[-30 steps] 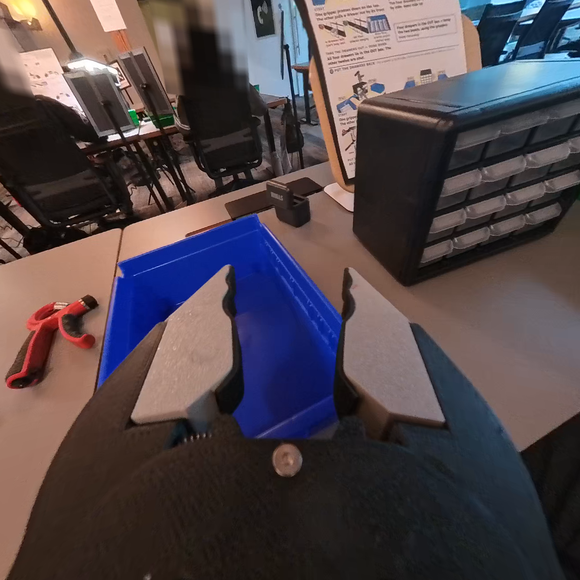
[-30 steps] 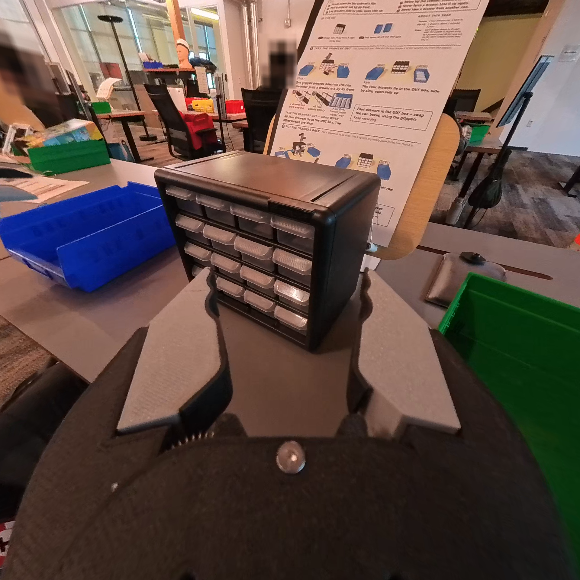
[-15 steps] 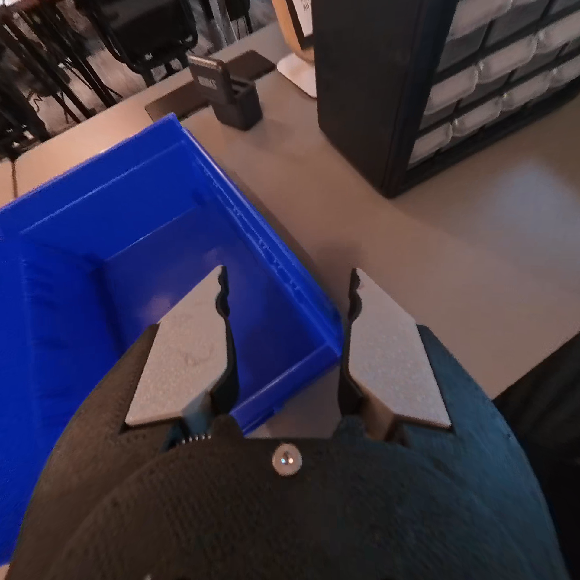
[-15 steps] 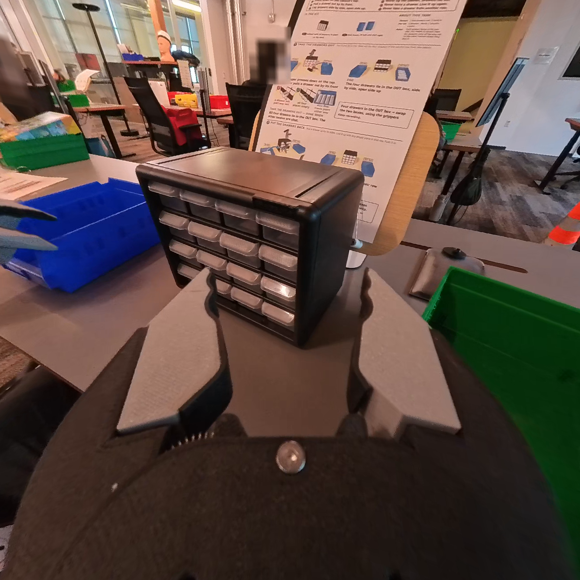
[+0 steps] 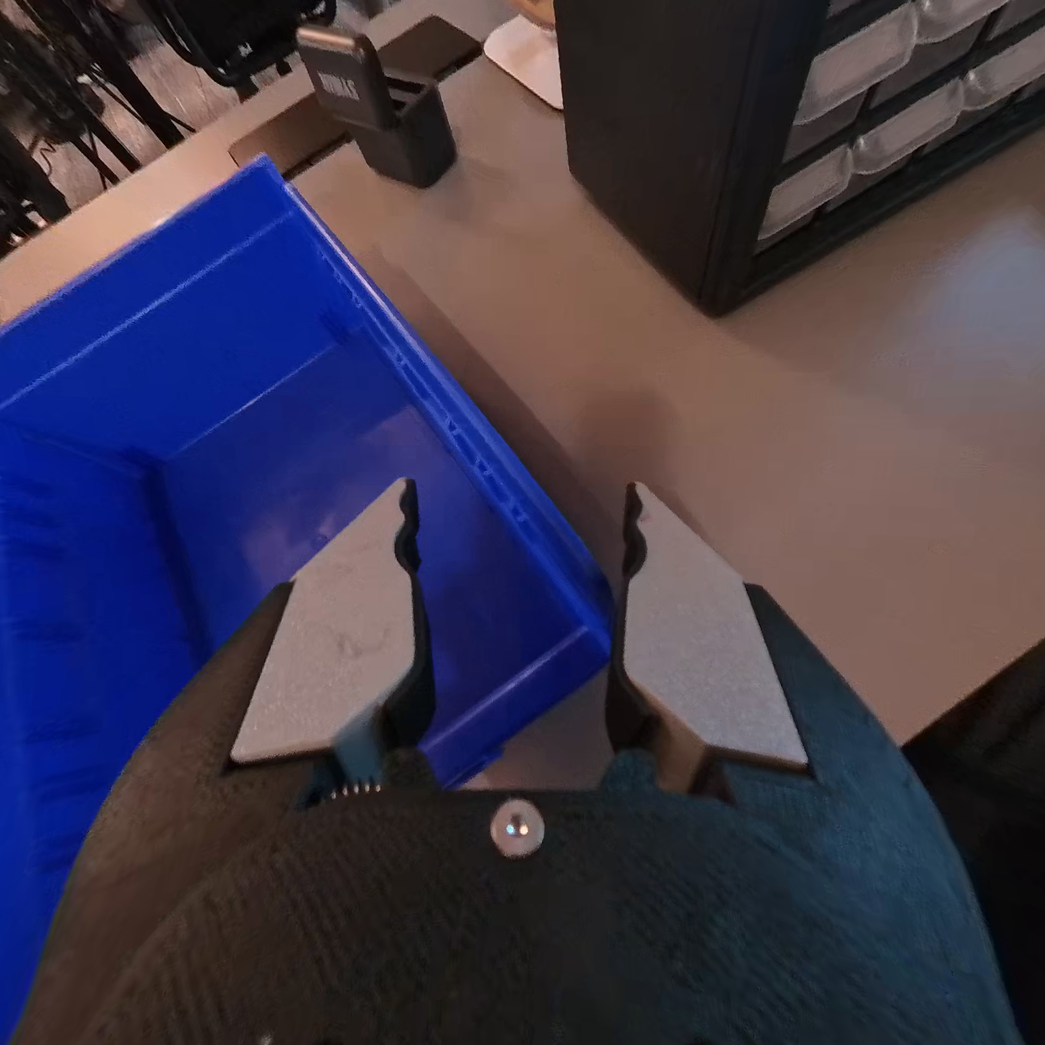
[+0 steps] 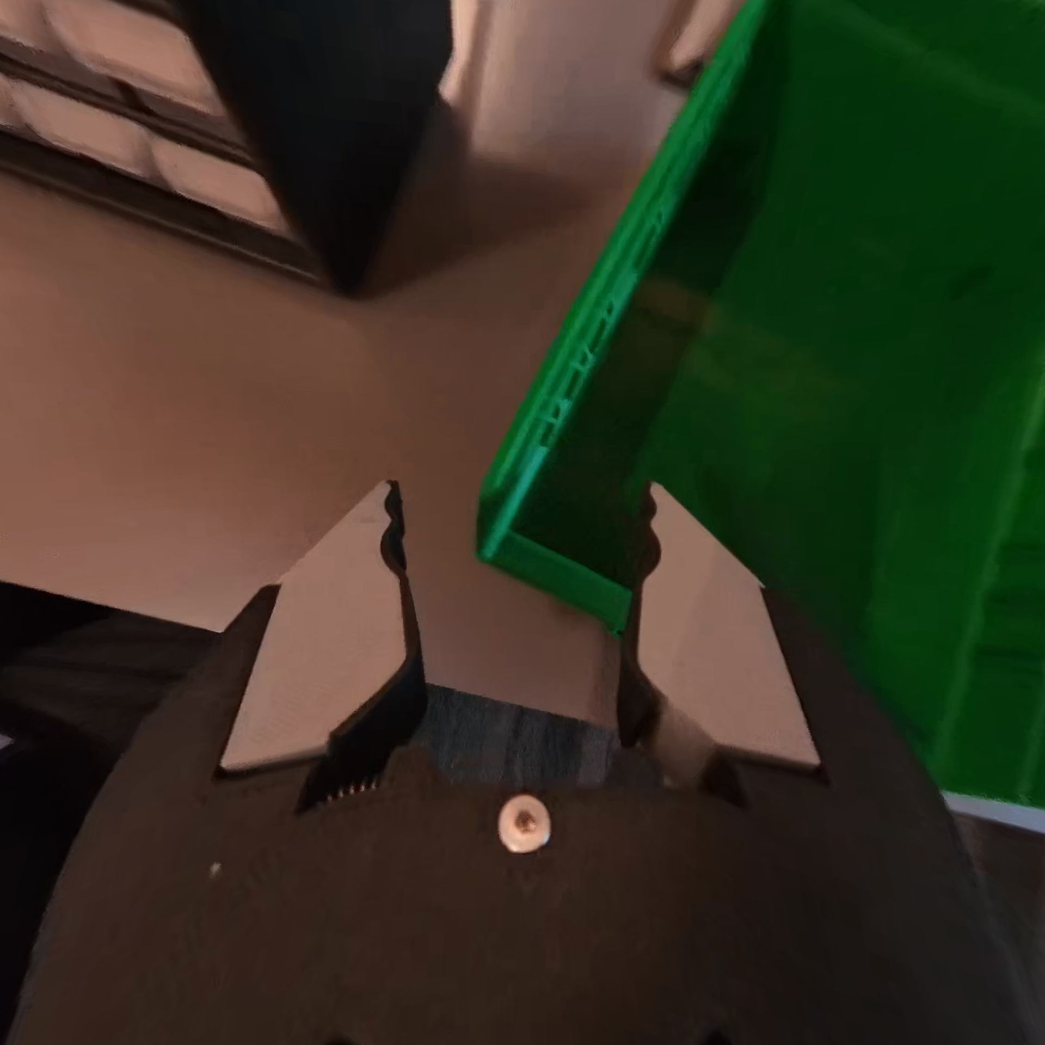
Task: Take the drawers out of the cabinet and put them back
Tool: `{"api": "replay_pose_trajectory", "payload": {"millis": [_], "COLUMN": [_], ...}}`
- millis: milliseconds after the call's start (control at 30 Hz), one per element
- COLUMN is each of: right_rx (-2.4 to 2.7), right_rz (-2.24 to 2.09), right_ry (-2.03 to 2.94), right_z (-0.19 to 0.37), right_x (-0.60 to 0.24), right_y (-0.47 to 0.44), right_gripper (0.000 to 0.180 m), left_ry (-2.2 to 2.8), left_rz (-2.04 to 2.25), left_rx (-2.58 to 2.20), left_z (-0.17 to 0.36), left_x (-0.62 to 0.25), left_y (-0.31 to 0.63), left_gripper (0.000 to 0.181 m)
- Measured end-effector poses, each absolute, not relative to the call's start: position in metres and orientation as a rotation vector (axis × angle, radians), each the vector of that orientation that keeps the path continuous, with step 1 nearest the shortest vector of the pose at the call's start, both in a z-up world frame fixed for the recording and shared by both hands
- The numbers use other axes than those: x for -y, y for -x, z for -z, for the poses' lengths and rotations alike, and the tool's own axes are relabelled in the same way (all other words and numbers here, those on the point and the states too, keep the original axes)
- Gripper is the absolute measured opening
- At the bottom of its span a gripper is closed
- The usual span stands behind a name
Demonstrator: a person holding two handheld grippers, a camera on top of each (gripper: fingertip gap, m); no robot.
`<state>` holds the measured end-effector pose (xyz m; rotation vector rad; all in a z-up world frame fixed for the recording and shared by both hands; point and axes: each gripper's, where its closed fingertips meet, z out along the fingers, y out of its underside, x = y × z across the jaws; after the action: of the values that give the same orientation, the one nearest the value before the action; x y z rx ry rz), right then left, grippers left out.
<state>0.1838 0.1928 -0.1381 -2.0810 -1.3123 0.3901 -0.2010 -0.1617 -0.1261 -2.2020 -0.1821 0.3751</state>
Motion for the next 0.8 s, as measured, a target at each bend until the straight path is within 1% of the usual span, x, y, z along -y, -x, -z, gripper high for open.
{"api": "replay_pose_trajectory", "payload": {"millis": [33,100,133,333,467,600,667,800], "right_rx": [1.314,1.308,1.293,1.229,1.189,1.227,1.247,1.259], "right_rz": [-0.349,-0.285,-0.303,-0.206,-0.284,-0.498,-0.608,-0.595], "right_ry": [2.105,2.135,2.153,2.199,2.126,1.937,1.852,1.779], "right_z": [0.145,0.153,0.154,0.149,0.124,0.088,0.073,0.064], "right_x": [-0.198,-0.207,-0.208,-0.215,-0.207,-0.182,-0.168,-0.163], "right_y": [-0.188,-0.196,-0.197,-0.222,-0.218,-0.186,-0.17,-0.158], "right_gripper": [0.081,0.074,0.076,0.069,0.063,0.06,0.056,0.052], "left_ry": [2.192,2.171,2.162,2.134,2.121,2.11,2.112,2.111], "left_rz": [-0.379,-0.383,-0.385,-0.398,-0.403,-0.416,-0.42,-0.426], "left_rx": [0.182,0.18,0.178,0.18,0.167,0.153,0.149,0.146], "left_z": [0.123,0.117,0.115,0.106,0.102,0.098,0.099,0.098], "left_x": [0.162,0.162,0.163,0.166,0.165,0.164,0.163,0.163], "left_y": [0.201,0.2,0.2,0.2,0.197,0.195,0.194,0.195], "left_gripper": [0.071,0.071,0.071,0.07,0.07,0.069,0.069,0.069]}}
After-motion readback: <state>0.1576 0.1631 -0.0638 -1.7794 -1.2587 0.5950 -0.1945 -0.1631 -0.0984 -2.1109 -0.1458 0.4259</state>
